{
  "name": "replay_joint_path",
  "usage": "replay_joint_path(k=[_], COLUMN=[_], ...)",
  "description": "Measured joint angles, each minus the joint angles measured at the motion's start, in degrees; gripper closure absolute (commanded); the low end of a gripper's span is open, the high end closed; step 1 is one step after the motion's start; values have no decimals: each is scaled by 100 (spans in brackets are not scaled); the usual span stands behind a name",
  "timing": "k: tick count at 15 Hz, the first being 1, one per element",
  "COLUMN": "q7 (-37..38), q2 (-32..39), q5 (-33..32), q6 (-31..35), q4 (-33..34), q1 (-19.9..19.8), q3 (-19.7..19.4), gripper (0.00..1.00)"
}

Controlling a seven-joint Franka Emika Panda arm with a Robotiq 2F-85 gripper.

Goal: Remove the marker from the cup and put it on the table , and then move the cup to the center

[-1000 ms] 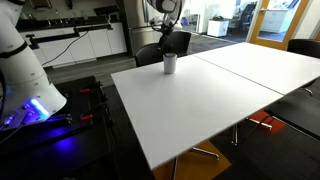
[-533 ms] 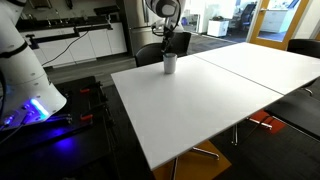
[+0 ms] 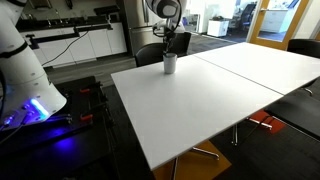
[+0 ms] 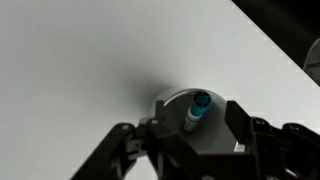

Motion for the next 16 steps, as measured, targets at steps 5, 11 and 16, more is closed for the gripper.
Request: replay_joint_path(k=[5, 11, 16], q7=[0, 0, 0], q2=[15, 36, 80], q5=[0, 0, 0], q6=[1, 1, 1], q4=[1, 1, 17], q1=[1, 8, 12], q3=[0, 4, 8], gripper=[69, 56, 68])
